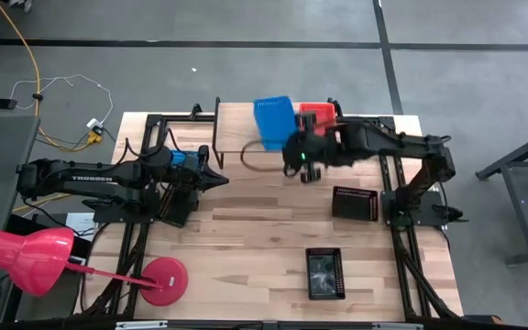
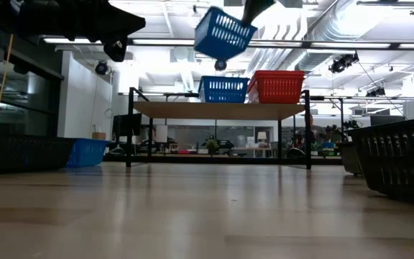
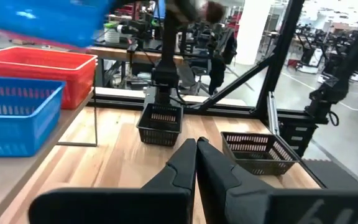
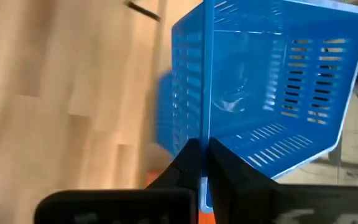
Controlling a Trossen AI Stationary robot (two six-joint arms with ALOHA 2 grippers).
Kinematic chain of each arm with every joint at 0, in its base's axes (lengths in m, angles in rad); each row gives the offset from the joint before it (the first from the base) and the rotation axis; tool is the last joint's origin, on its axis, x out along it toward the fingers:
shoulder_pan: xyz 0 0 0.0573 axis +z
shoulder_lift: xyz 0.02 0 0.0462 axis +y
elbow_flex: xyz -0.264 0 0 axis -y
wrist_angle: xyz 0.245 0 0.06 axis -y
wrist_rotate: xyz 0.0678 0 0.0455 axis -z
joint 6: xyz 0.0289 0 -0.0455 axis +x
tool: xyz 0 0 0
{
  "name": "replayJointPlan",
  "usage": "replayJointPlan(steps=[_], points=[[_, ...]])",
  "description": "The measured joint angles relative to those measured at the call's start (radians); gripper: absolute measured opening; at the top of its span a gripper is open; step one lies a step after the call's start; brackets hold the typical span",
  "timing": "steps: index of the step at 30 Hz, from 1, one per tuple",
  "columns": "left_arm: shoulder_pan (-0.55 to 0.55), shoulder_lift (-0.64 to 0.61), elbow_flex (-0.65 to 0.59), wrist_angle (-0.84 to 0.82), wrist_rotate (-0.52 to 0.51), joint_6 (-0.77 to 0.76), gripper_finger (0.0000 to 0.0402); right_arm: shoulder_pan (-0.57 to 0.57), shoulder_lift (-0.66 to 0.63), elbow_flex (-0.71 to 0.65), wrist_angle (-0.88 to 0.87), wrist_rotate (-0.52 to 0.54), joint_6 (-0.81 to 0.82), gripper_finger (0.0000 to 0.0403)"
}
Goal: Stack baskets on shelf by color
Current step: Stack the bottom right blue basket on the other blue basket on the shelf
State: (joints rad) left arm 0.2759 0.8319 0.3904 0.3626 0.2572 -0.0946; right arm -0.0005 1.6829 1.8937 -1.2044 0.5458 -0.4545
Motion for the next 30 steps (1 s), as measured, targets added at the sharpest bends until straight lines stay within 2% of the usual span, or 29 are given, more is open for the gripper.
replayJointPlan(steps=[7,13,18,22,30], points=[[-0.031,0.000,0.000,0.008,-0.008,0.028,0.0000,-0.149,0.000,-0.072,0.120,-0.012,-0.135,0.0000],[-0.045,0.000,0.000,0.008,-0.011,0.027,0.0000,-0.203,0.006,-0.136,0.220,-0.096,-0.224,0.0000],[-0.059,0.000,0.000,0.008,-0.017,0.019,0.0000,-0.212,0.016,-0.165,0.220,-0.111,-0.223,0.0000],[-0.081,0.000,0.000,0.007,-0.066,0.016,0.0000,-0.211,0.026,-0.175,0.216,-0.116,-0.209,0.0000],[-0.109,0.000,0.000,0.002,-0.070,0.019,0.0000,-0.211,0.031,-0.176,0.221,-0.110,-0.104,0.0000]])
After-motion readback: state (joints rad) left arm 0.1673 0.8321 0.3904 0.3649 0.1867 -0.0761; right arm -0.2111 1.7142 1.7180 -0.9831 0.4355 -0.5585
